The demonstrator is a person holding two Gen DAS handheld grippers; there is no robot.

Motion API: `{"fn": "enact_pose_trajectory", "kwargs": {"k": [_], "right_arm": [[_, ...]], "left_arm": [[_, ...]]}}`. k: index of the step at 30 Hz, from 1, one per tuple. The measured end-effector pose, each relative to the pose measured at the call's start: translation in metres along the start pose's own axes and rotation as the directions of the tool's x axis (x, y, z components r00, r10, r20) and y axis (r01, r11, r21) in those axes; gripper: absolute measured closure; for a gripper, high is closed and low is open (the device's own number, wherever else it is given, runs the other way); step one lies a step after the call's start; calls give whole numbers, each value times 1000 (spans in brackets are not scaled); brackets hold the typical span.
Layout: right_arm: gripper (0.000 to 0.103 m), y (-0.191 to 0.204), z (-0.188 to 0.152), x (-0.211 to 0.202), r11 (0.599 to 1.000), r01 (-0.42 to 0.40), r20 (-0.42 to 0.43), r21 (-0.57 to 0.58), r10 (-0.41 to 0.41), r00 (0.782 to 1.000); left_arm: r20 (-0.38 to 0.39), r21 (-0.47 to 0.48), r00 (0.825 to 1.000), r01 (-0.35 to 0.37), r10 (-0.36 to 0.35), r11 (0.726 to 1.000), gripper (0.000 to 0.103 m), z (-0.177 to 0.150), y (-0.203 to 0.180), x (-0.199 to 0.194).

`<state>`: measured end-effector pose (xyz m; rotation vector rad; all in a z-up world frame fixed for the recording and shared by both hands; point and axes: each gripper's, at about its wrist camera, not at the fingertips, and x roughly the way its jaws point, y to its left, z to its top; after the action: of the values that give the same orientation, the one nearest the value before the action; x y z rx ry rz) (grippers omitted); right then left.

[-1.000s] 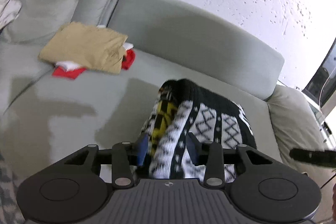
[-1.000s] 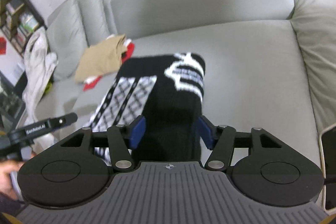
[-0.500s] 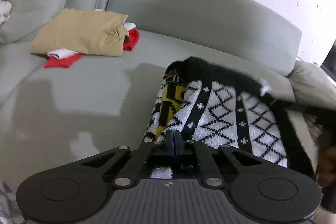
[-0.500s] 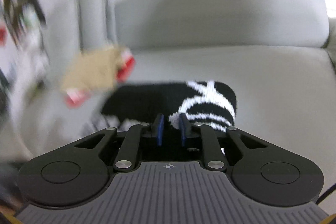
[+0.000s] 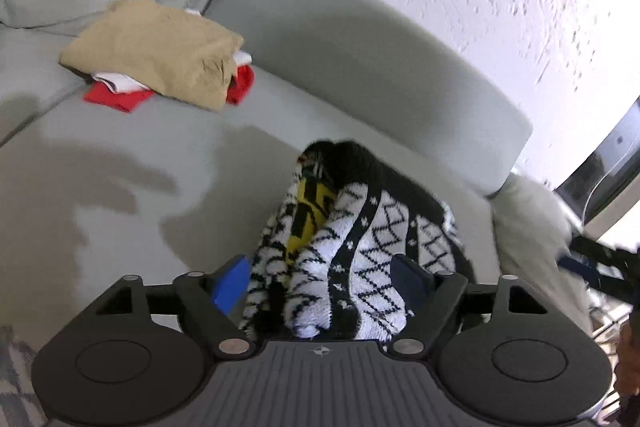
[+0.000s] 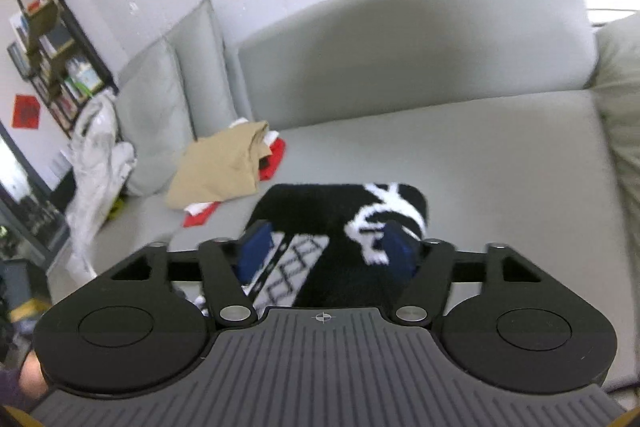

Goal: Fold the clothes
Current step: 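Grasp the folded sweater with both grippers and lift it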

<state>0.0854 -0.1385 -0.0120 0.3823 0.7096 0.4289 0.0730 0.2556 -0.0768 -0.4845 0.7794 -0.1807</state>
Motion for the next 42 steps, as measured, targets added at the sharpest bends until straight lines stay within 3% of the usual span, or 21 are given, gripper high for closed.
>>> {"fn": "enact_pose_trajectory", "kwargs": {"k": [3, 8, 13, 16, 20, 24, 27, 30, 34, 38, 40, 42], "right_arm": [[12, -19, -14, -4, 993, -25, -78, 120, 35, 996], [12, -53, -48, 21, 939, -17, -229, 344, 102, 968], [12, -79, -76, 47, 863, 0, -300, 505, 176, 938], [10, -91, -77, 38, 852, -26, -272, 524, 196, 942], [4, -99, -71, 50, 865, -44, -271, 501, 204, 941], [4, -101, -75, 96, 829, -111, -261, 549, 296, 919], [4, -105, -77, 124, 808, -131, -222, 575, 308, 925], [4, -111, -82, 154, 760, -167, -199, 628, 364, 910], [3, -105, -81, 178, 778, -204, -168, 595, 369, 914], [0, -91, -77, 200, 805, -206, -148, 556, 340, 929], [5, -81, -75, 206, 827, -177, -155, 534, 302, 941], [17, -73, -69, 204, 833, -139, -173, 535, 269, 947]], "left_arm": [[-29, -49, 999, 22, -23, 999, 14, 4, 12, 1], [-145, -107, 989, -6, -9, 994, 14, 5, 23, 32], [-242, -163, 960, 105, -143, 981, 15, 1, 31, 36], [-237, -144, 955, 147, -178, 979, 14, 0, 35, 23], [-204, -172, 966, 124, -159, 977, 12, 3, 45, 38], [-215, -253, 955, 147, -204, 956, 10, 9, 51, 71], [-219, -238, 956, 142, -196, 961, 10, 12, 54, 87], [-243, -248, 944, 160, -221, 955, 7, 10, 64, 103], [-246, -258, 926, 223, -287, 940, 3, 5, 70, 121], [-230, -253, 928, 234, -293, 939, 3, 1, 64, 132], [-227, -248, 935, 216, -273, 944, 19, 2, 60, 130], [-217, -228, 945, 196, -245, 954, 33, 4, 50, 117]]}}
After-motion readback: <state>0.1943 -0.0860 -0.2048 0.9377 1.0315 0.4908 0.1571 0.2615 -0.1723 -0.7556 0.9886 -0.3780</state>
